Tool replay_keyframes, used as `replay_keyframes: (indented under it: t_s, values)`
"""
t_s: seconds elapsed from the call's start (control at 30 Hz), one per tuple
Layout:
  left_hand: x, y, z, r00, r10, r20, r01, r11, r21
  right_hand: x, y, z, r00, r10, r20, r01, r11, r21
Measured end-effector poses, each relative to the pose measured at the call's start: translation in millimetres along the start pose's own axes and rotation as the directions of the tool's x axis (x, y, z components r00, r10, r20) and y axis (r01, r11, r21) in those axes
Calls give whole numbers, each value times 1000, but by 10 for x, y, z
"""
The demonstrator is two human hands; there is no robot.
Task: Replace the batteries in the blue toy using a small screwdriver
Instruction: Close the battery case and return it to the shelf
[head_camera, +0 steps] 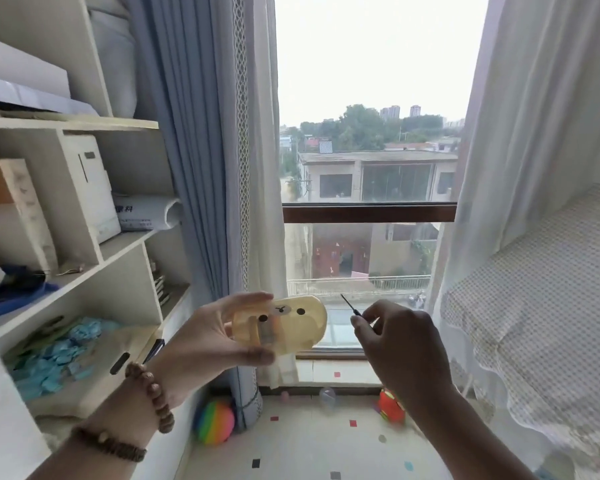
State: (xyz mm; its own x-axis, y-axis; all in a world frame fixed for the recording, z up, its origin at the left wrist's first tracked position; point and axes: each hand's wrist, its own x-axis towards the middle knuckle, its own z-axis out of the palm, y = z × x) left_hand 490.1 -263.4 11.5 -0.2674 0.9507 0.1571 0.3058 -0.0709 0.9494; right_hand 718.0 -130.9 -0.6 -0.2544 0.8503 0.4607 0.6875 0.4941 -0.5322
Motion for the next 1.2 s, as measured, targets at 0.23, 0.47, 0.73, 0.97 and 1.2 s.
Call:
replay_keyframes:
  t_s: [0.23, 0.47, 0.73, 0.97, 1.2]
  values:
    - [1399, -309, -496, 1000, -24, -12, 23, 997, -77, 1251, 13, 759, 999, 35, 33, -34, 999, -18]
    - [2474, -561, -761, 997, -55, -52, 52, 997, -52, 2292, 83, 1479, 994, 50, 98, -49, 999, -18]
    - [3571, -965, -1058, 971, -109, -214, 97, 993, -68, 3739, 143, 2377, 980, -91, 175, 77, 993, 89]
    - [3887, -1209, -1620, 832, -143, -536, 174, 985, 7, 4536, -433, 3298, 898, -262, 354, 187, 955, 232]
    - [3609, -1405, -2448, 580, -225, -783, 316, 948, -39, 4737, -1567, 4270, 732, -563, 384, 428, 818, 384]
